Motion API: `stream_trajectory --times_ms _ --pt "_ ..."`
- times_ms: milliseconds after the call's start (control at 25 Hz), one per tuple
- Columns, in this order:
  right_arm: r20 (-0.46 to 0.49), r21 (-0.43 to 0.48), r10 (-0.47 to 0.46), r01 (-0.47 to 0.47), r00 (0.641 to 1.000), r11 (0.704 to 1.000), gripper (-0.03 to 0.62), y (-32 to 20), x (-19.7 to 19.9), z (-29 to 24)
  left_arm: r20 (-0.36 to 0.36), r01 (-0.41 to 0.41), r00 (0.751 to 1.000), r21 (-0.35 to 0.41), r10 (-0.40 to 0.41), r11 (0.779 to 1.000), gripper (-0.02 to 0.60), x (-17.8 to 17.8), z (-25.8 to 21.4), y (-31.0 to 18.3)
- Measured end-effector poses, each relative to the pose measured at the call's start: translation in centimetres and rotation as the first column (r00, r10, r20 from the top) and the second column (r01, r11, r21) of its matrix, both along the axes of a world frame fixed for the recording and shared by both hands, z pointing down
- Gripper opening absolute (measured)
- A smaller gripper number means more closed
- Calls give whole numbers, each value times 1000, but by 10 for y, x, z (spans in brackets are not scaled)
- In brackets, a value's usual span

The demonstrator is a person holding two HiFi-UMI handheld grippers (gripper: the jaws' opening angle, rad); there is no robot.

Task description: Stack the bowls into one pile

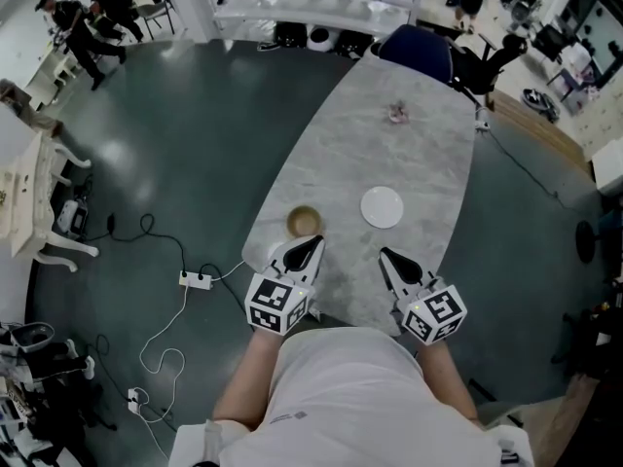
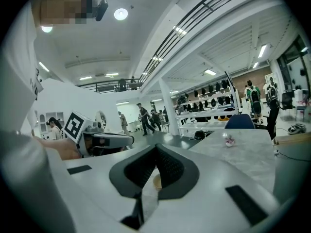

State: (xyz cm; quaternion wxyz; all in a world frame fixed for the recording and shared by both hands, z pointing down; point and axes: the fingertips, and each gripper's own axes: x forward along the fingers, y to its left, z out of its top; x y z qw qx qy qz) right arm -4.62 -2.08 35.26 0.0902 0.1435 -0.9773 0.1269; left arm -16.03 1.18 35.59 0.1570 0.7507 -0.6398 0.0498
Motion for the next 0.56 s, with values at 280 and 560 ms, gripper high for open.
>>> stream_trajectory --times_ms 280,560 --pt "-2 -14 6 -6 1000 1000 9 -1 -1 1 4 -11 1000 -10 11 1000 3 0 2 0" --pt "-5 -17 7 -7 1000 1000 9 -3 0 2 10 -16 1000 -18 16 1000 3 1 3 -2"
